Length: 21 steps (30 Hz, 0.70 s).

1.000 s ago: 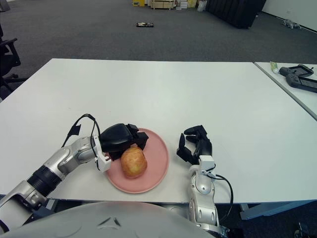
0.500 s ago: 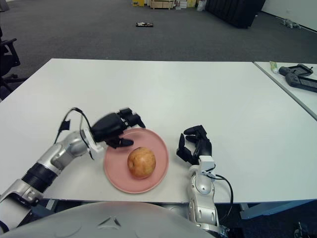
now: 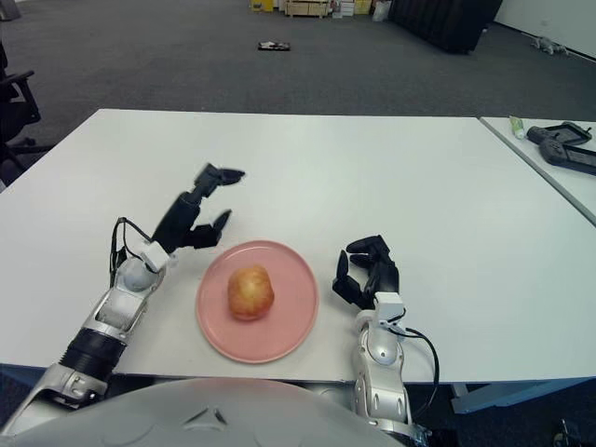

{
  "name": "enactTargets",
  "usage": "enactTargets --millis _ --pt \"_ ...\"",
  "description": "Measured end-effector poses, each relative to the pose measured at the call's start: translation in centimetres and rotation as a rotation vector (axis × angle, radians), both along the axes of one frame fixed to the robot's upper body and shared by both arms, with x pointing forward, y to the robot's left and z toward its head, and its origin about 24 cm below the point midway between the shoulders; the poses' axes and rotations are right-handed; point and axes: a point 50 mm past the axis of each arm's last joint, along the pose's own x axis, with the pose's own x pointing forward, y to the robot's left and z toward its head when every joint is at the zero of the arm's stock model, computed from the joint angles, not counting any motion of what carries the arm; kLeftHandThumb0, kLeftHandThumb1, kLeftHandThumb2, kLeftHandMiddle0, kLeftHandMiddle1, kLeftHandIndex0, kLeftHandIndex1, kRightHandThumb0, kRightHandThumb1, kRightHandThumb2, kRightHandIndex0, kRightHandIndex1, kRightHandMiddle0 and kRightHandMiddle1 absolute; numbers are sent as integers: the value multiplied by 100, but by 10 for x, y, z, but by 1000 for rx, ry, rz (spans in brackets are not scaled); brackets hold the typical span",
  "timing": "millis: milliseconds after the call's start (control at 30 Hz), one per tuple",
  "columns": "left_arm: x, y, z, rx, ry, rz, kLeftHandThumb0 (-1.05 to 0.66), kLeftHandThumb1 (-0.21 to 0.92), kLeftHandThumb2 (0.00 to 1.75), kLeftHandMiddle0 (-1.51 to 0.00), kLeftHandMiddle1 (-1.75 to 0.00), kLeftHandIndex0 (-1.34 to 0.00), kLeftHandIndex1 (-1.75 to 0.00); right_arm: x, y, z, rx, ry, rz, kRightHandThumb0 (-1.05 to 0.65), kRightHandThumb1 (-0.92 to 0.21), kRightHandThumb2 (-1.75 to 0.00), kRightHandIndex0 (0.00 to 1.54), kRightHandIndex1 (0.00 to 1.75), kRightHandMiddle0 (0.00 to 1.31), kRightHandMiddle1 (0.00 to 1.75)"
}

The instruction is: Put the apple into the plate.

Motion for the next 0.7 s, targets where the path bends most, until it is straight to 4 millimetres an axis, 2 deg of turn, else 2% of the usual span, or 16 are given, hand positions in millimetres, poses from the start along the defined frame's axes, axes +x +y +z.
enactTargets --millis 133,233,500,700 --pt "0 9 14 -234 6 69 -61 87 93 -26 -112 0 -138 0 0 0 1 -1 1 -42 -50 -110 103 175 47 175" --pt "-4 20 14 -425 53 135 -60 87 95 -30 -118 -1 -144 0 1 0 0 -2 2 -42 -51 -109 102 175 46 175" --pt "-12 38 -24 -647 255 276 -61 87 101 -41 -134 -23 -156 0 0 0 1 -1 4 -42 -52 -107 101 175 45 175" --pt "-15 39 -35 -704 312 309 -57 83 109 -41 -140 -30 -162 0 1 0 5 1 5 -42 -52 -107 101 175 45 175"
